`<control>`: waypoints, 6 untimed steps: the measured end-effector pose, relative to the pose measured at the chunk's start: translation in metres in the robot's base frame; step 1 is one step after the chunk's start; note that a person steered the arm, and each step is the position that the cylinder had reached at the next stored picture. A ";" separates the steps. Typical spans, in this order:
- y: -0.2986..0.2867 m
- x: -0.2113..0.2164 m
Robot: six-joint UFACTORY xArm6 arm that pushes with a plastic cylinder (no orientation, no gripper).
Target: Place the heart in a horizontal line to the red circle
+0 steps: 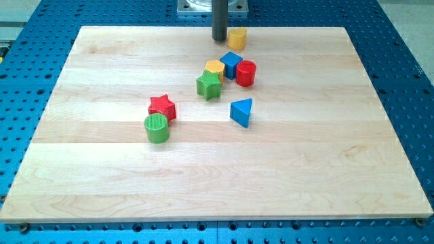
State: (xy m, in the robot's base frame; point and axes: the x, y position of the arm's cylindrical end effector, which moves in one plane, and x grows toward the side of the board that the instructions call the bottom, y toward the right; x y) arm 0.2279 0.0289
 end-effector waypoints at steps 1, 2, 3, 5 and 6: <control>0.059 0.065; 0.070 0.050; 0.044 -0.001; 0.088 0.004; 0.132 0.082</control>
